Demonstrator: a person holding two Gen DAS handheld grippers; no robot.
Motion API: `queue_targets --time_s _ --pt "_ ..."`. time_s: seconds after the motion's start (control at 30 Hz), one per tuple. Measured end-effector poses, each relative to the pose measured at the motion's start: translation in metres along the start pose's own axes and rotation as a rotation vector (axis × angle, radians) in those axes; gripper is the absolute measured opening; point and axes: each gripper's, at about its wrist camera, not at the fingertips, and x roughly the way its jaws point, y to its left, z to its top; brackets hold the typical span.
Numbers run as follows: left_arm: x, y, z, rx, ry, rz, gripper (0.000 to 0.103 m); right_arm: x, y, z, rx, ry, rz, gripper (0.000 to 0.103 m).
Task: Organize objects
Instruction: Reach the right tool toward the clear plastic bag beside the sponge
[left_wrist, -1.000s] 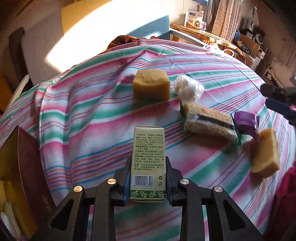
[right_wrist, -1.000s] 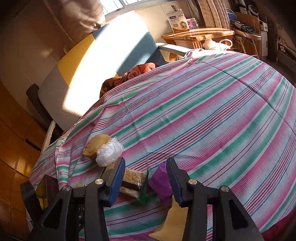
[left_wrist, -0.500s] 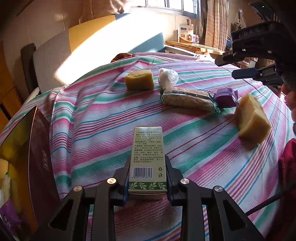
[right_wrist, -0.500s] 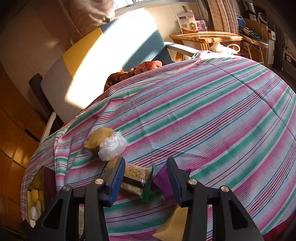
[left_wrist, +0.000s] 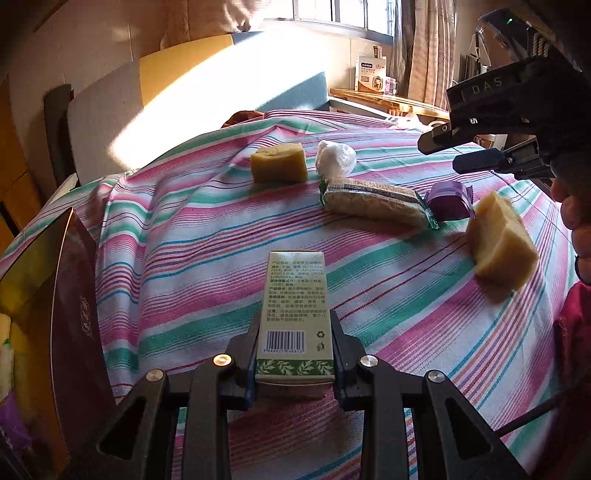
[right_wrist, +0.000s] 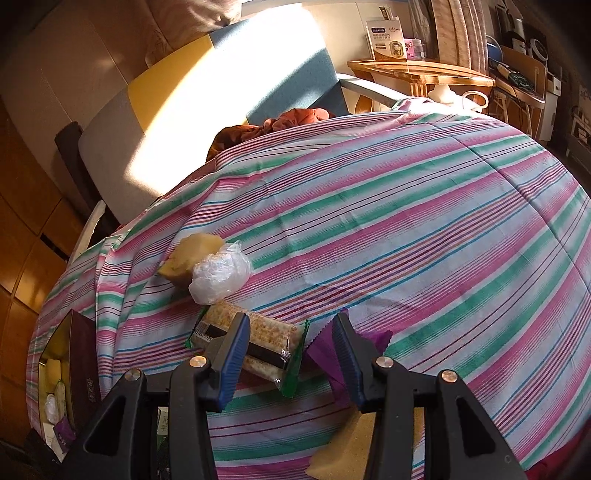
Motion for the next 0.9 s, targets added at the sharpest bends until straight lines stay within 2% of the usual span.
queue_targets --time_s 0.13,0.23,0.43,0.47,0.6,0.9 --pt "0.0 0.0 0.0 0.0 -0.001 0.0 0.031 0.002 -0.001 -0.001 0.019 0.027 0.037 0.047" --pt "0.0 0.002 0.0 -0.005 0.0 -0.005 0.031 0.005 0.0 0.004 0.045 0.057 0.11 0.047" --pt "0.0 0.004 0.0 -0.016 -0.002 -0.017 0.031 0.019 0.01 0.043 0.032 0.118 0.238 0.049" --pt "0.0 0.004 0.0 -0.016 -0.003 -0.017 0.031 0.024 0.012 0.049 0.023 0.139 0.242 0.053" --pt "0.0 0.006 0.0 -0.027 -0.005 -0.029 0.031 0.046 0.02 0.065 -0.019 0.214 0.234 0.054" --pt "0.001 0.008 0.0 -0.042 -0.006 -0.047 0.031 0.099 0.026 0.081 0.104 0.3 0.25 0.054"
